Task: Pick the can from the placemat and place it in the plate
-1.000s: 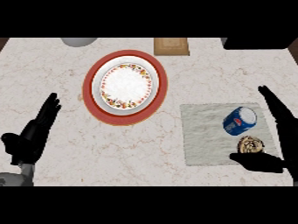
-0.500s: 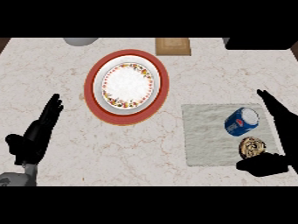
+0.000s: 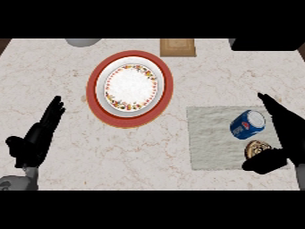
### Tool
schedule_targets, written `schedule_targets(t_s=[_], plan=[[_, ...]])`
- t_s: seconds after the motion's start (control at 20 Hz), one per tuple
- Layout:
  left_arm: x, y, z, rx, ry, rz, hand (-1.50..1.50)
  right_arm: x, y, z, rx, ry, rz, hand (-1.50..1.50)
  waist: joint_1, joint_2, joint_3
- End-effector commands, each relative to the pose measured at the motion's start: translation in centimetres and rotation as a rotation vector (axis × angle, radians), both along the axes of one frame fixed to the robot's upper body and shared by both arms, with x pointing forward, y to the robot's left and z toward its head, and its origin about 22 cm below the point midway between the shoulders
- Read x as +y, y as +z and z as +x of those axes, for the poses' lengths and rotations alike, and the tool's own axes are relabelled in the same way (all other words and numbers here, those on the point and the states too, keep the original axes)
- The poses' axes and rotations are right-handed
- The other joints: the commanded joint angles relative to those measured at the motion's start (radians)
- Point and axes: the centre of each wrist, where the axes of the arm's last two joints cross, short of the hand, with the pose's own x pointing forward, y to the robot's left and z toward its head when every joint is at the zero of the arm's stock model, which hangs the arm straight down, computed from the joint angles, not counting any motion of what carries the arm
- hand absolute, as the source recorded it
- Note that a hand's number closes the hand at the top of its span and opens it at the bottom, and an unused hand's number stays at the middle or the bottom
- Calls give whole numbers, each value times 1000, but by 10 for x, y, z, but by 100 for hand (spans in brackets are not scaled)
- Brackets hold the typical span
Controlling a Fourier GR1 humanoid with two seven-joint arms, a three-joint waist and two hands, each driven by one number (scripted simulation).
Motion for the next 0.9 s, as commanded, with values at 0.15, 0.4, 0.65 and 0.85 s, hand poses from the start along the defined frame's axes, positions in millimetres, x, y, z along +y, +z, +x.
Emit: schedule_targets(t_s=[0.15, 0.4, 0.65, 0.85], plan=[[-13, -5, -4, -13, 1, -15, 0, -11, -22, 32, 60, -21, -21, -150, 4, 0, 0], [-9, 5, 18, -21, 9, 2, 0, 2, -42, 28, 79, -42, -95, -150, -1, 1, 0], [9, 12, 2, -7, -1, -1, 0, -28, -67, 21, 78, -46, -87, -150, 0, 0, 0], [-14, 8, 11, -4, -3, 5, 0, -25, -65, 43, 165, 61, -25, 150, 2, 1, 1]])
